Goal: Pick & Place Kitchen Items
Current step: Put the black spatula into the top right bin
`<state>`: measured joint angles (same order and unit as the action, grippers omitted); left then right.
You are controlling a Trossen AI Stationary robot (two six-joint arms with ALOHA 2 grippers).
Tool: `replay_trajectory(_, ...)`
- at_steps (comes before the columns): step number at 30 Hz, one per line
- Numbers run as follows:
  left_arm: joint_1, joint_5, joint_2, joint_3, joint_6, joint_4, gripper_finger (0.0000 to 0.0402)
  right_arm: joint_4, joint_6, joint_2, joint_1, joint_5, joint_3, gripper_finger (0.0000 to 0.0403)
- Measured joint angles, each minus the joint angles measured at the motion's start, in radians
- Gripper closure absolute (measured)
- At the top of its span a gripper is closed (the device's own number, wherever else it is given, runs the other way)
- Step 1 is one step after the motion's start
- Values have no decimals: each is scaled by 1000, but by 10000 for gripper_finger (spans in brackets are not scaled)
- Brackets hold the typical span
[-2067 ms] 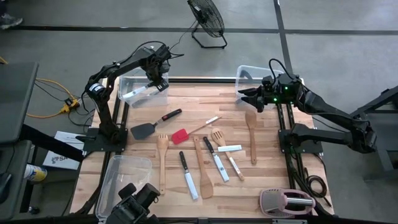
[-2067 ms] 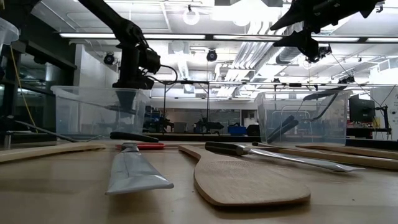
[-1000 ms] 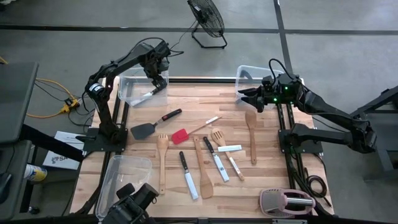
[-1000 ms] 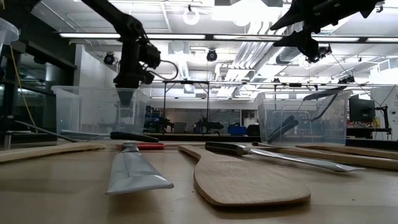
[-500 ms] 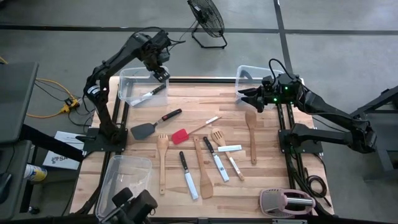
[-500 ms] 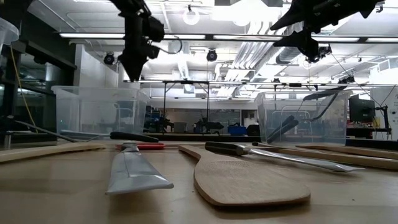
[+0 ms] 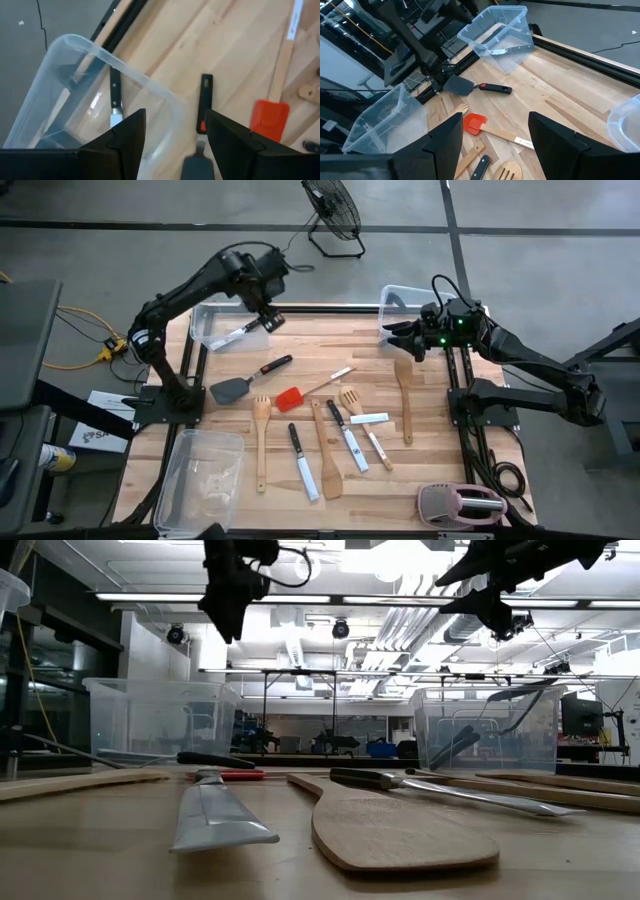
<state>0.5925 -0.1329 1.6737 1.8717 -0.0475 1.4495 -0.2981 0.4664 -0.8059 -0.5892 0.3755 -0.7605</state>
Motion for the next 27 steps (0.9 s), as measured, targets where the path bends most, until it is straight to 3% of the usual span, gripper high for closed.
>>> replay_trajectory(17, -292, -189, -2, -1, -218, 95, 204, -20, -26, 2, 0, 54, 0, 186)
replay_trajectory(27, -305, -189, -2, -1, -246, 77, 204, -5, -29, 95, 0, 69, 0, 186)
